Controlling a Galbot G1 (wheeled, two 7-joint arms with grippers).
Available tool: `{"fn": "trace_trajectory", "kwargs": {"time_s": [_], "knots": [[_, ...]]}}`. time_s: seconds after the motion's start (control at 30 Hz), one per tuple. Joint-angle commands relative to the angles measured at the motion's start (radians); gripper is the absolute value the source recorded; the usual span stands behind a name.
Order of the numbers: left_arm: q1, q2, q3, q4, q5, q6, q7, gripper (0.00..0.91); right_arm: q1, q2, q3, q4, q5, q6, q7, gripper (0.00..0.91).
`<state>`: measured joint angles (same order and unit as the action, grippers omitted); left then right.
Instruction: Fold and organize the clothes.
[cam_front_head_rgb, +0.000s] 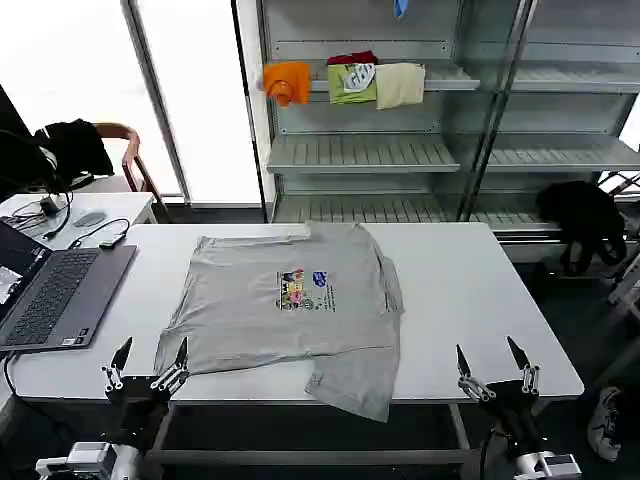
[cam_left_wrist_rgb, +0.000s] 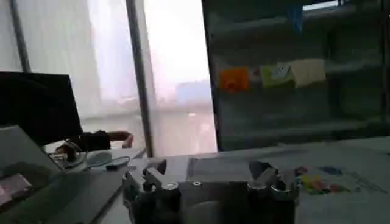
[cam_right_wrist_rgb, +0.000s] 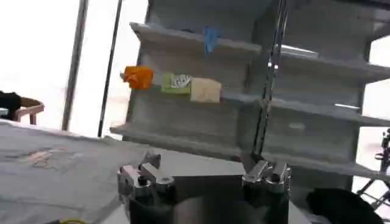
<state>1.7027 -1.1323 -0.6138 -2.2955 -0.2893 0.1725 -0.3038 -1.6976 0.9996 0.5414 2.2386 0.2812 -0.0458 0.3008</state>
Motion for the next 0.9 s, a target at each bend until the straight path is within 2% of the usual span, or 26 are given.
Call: {"fn": "trace_trajectory", "kwargs": {"time_s": [0.03, 0.07, 0.13, 0.17, 0.23, 0.33, 0.47, 0.9], "knots": [[-0.006, 0.054, -0.010, -0.117, -0.077, 0.405, -0.024, 0.907, 0.030, -0.004, -0.045, 0.103, 0.050, -0.310, -0.009, 0.907], [-0.004, 0.058, -0.009, -0.119, -0.094, 0.405, -0.022, 0.907, 0.030, -0.011, -0.060, 0.109, 0.063, -0.364, -0.031, 0.907], [0.004, 0.079, -0.013, -0.122, -0.119, 0.406, -0.009, 0.907, 0.040, -0.006, -0.100, 0.123, 0.054, -0.492, -0.032, 0.907], [0.005, 0.084, -0.015, -0.119, -0.123, 0.406, 0.000, 0.907, 0.041, -0.002, -0.116, 0.127, 0.065, -0.530, -0.040, 0.907], [0.004, 0.094, -0.022, -0.106, -0.125, 0.406, 0.010, 0.907, 0.046, -0.012, -0.145, 0.125, 0.048, -0.533, -0.063, 0.907], [-0.012, 0.098, -0.033, -0.078, -0.162, 0.406, 0.009, 0.907, 0.074, -0.002, -0.215, 0.115, 0.013, -0.533, -0.075, 0.907], [-0.045, 0.105, -0.054, -0.027, -0.243, 0.406, -0.001, 0.907, 0.105, 0.007, -0.261, 0.095, 0.010, -0.534, -0.079, 0.907], [-0.105, 0.114, -0.048, 0.089, -0.353, 0.406, 0.001, 0.907, 0.163, 0.038, -0.287, 0.052, -0.004, -0.533, -0.077, 0.907]]}}
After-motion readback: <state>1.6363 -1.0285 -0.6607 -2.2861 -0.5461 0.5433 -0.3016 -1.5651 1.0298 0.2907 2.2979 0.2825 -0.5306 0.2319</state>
